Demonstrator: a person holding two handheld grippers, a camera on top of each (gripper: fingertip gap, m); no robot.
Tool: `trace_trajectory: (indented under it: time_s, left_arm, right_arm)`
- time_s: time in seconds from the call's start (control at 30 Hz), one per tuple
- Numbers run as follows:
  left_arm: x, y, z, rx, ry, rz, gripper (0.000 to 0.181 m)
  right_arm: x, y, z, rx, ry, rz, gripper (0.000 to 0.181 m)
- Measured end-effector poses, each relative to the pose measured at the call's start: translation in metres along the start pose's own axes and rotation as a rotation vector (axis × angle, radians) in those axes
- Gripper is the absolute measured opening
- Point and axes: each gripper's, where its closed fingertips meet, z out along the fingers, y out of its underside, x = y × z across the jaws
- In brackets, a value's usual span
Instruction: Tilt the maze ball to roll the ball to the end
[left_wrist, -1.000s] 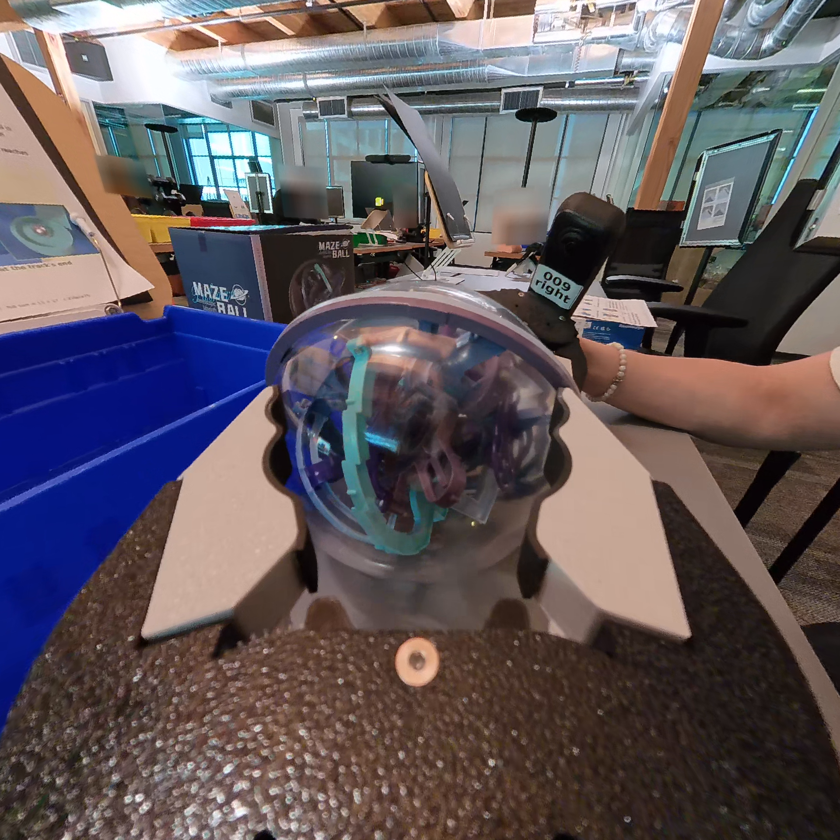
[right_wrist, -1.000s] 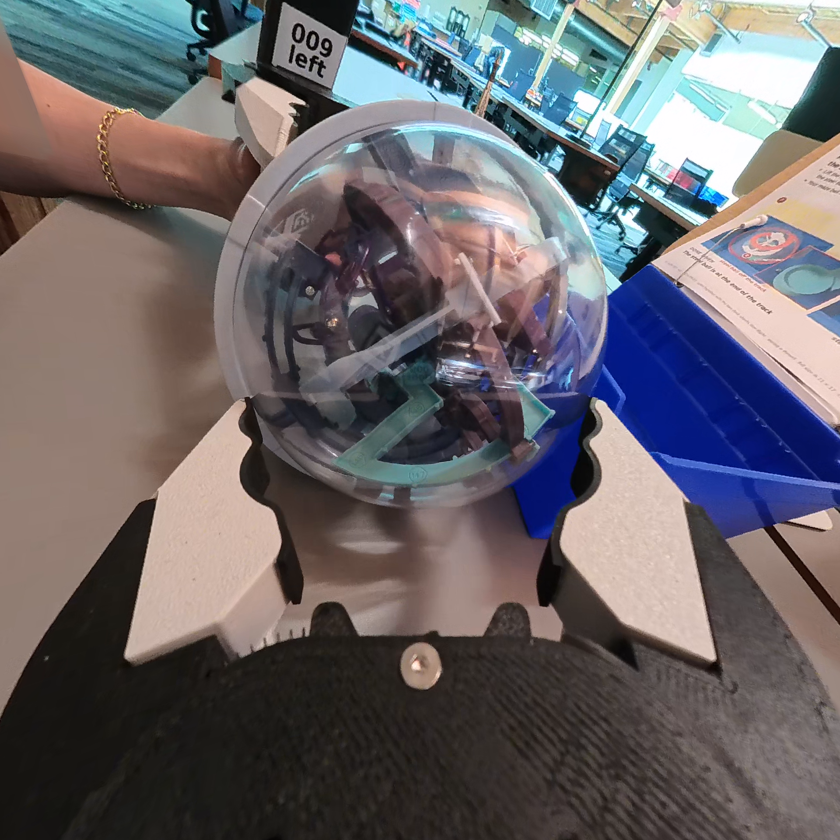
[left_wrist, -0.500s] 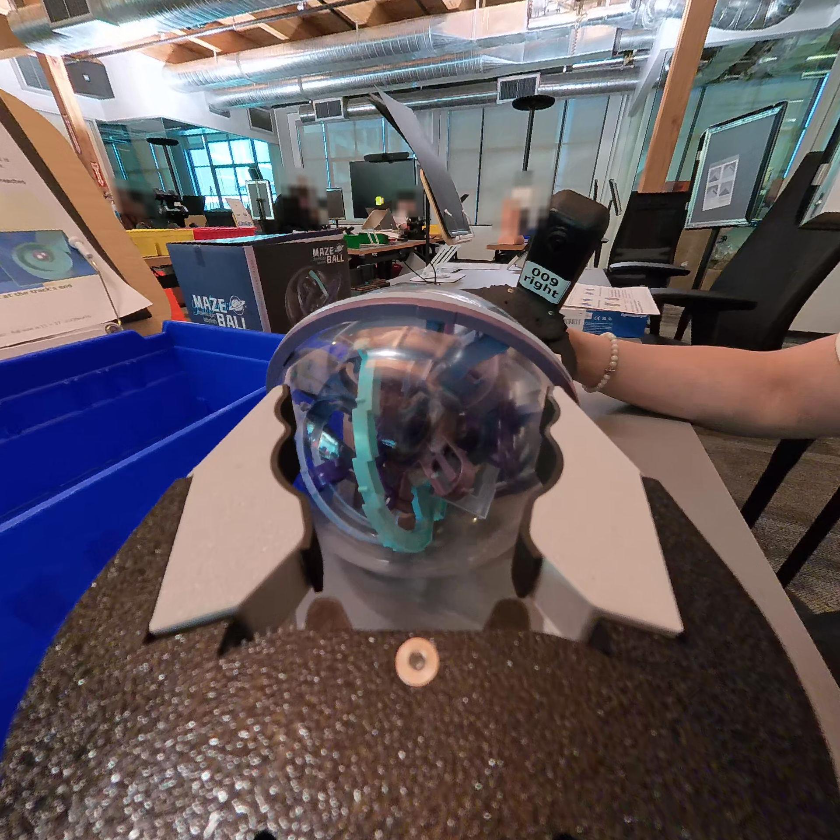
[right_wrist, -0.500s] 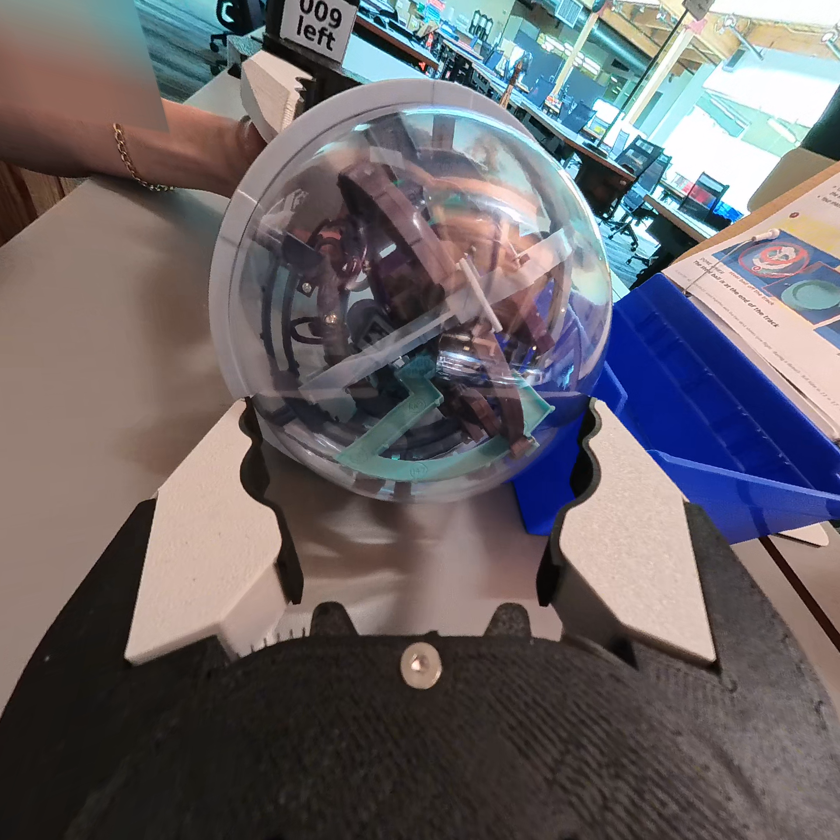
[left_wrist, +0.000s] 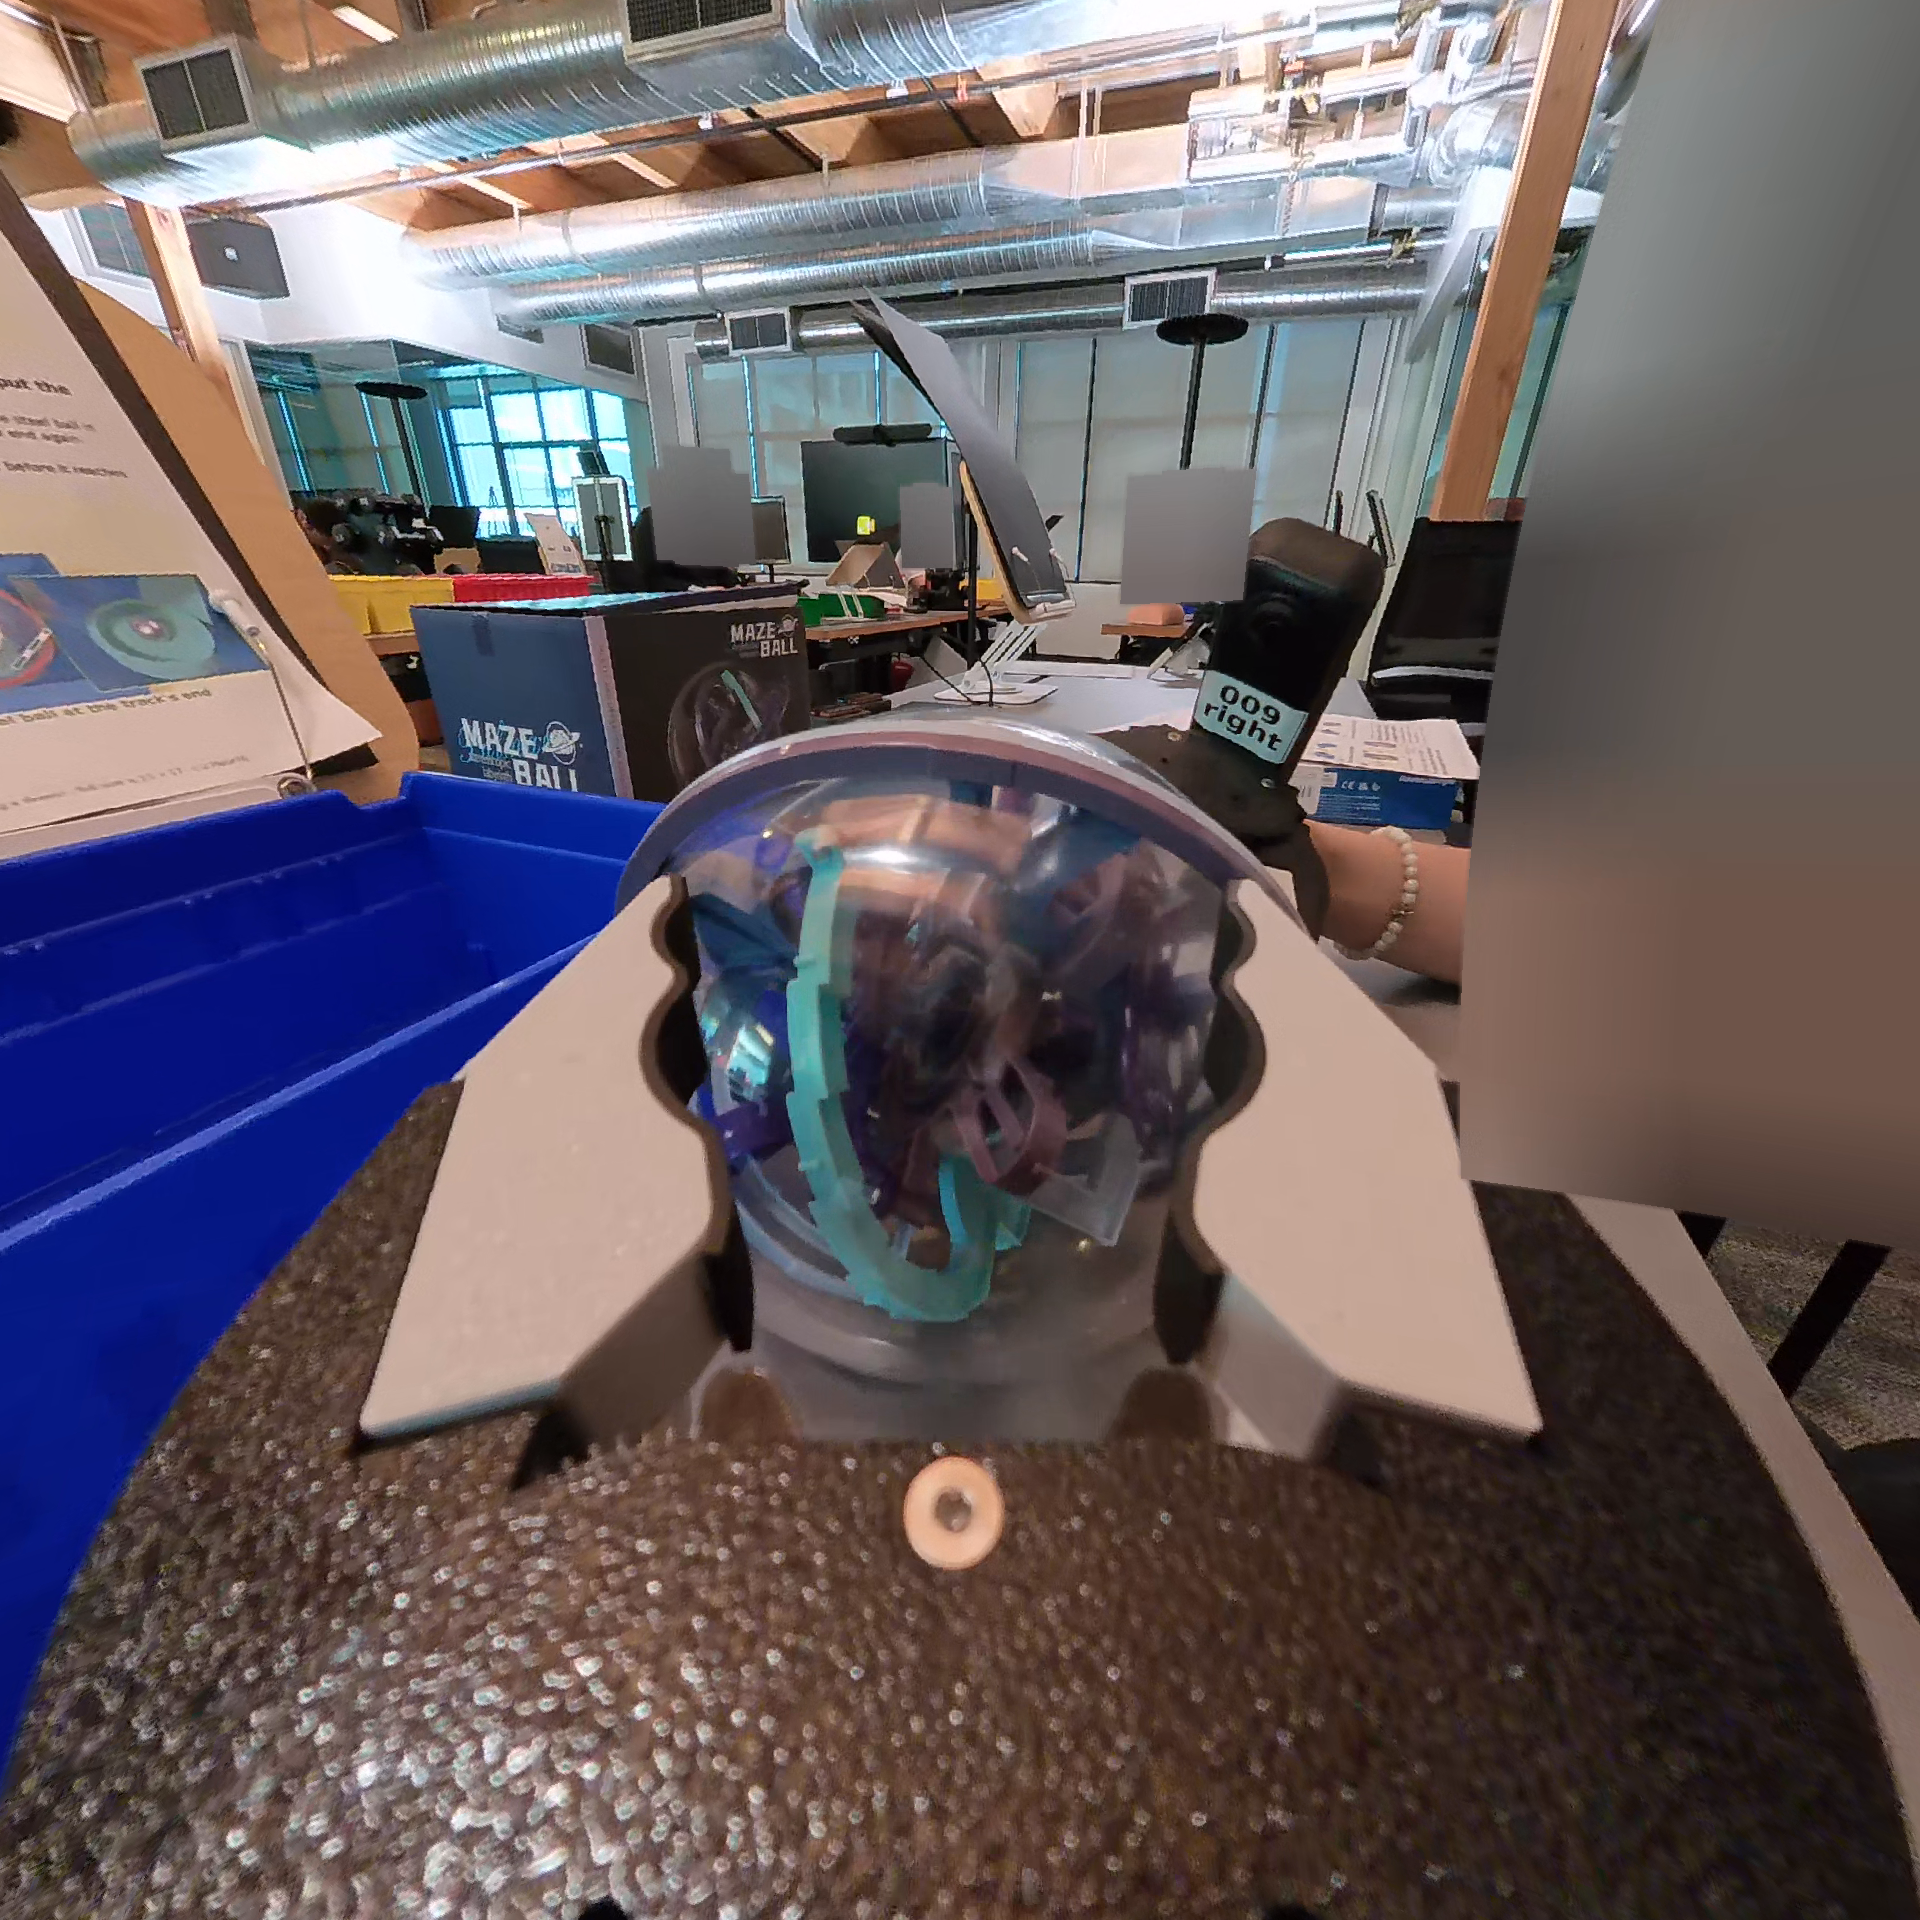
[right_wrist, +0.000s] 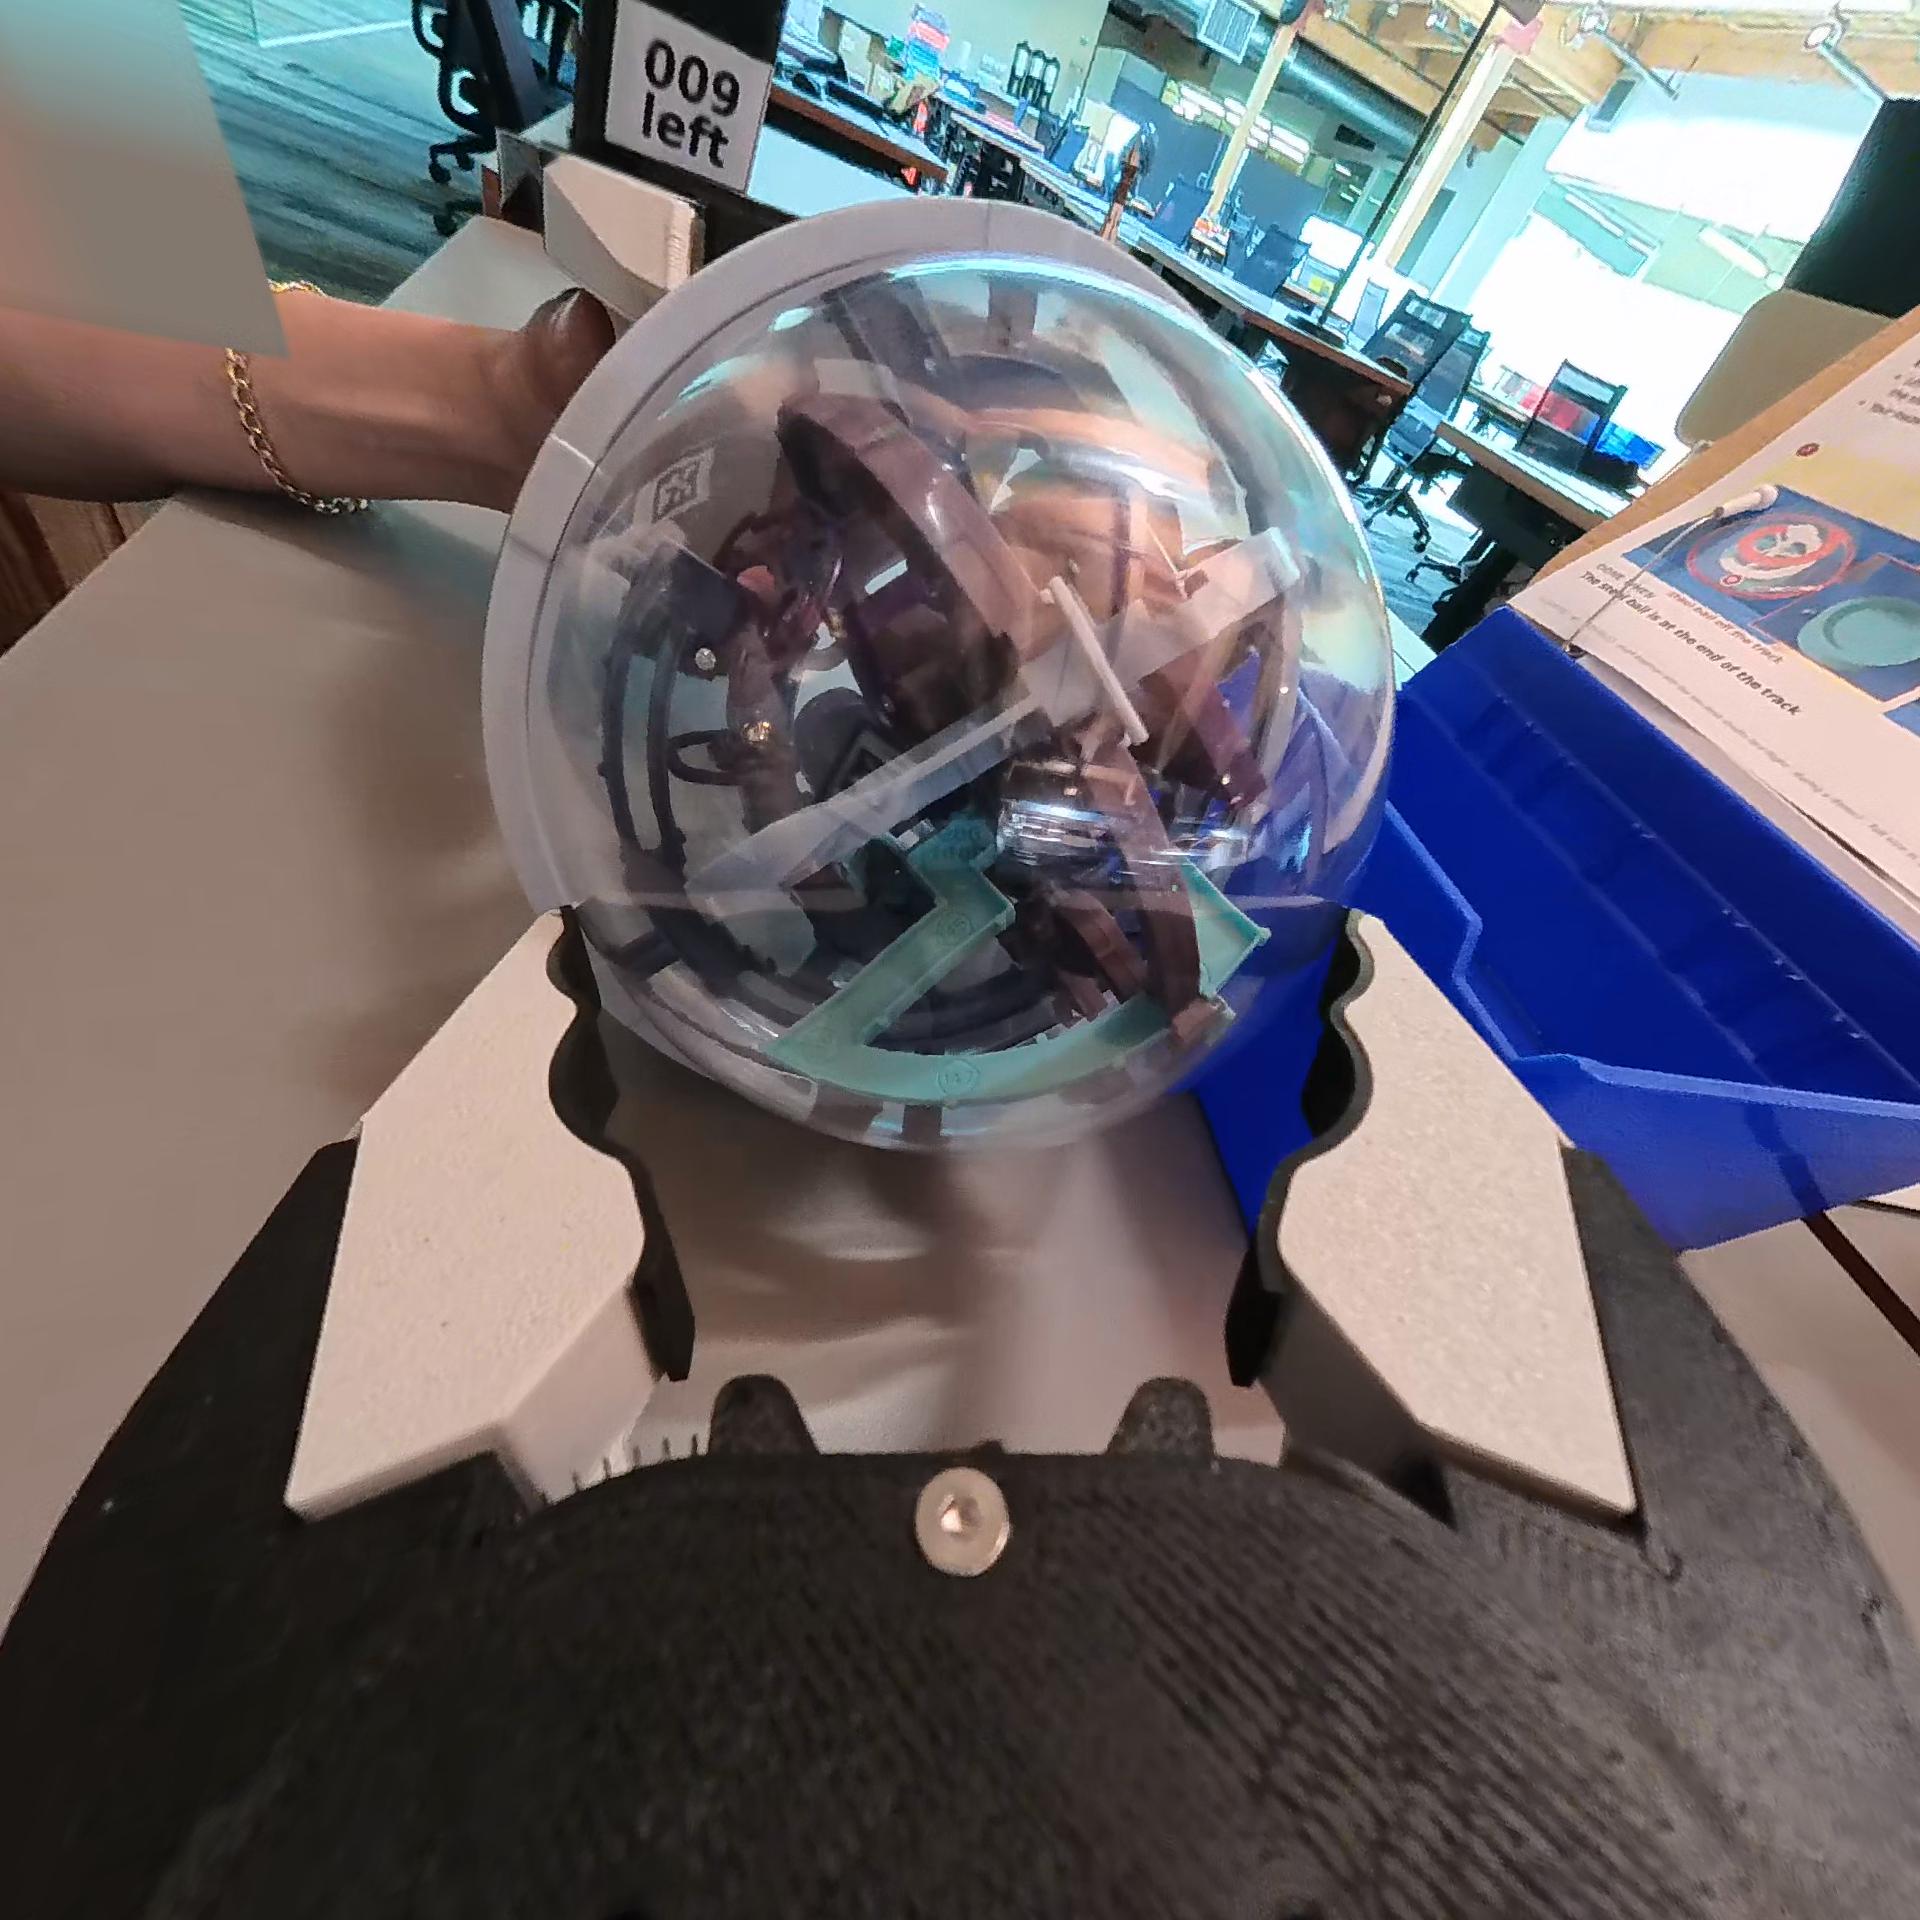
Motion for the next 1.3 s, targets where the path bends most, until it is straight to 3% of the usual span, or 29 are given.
trace_trajectory:
  time_s: [0.3,1.03,1.3]
  left_arm:
    - [0.000,-0.009,-0.003,0.048,0.009,-0.026,0.097]
    - [-0.007,-0.010,-0.006,0.089,0.002,-0.086,0.100]
    - [0.001,-0.008,0.001,0.066,0.008,-0.067,0.105]
  right_arm:
    - [-0.007,-0.004,0.009,0.000,-0.012,0.102,0.135]
    - [-0.008,0.005,0.012,-0.071,-0.007,0.109,0.128]
    - [-0.010,-0.001,0.015,-0.073,0.041,-0.019,0.147]
